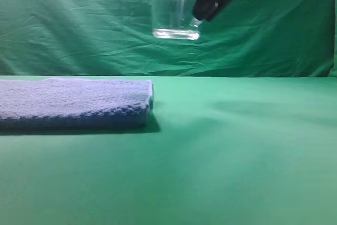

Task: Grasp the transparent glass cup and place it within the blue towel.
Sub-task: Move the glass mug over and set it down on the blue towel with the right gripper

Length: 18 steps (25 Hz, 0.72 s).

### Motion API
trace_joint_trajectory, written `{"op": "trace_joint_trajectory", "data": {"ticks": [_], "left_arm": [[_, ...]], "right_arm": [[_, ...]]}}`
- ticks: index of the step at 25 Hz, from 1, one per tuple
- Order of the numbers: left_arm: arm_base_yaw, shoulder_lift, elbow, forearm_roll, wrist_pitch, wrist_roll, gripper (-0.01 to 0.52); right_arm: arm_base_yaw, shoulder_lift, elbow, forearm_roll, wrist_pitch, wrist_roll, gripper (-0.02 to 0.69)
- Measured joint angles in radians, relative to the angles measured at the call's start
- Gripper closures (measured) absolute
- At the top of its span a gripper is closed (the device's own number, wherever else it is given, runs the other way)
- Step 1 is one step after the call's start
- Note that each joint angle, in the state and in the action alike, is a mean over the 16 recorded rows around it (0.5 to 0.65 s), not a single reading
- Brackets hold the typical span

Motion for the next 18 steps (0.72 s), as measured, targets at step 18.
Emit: {"op": "trace_joint_trajectory", "data": {"ticks": [18], "left_arm": [[0.0,0.0,0.0,0.0,0.0,0.0,0.514]], "right_arm": [[0.118,0.279,-0.338,-0.051,0.082,0.001,0.293]]}}
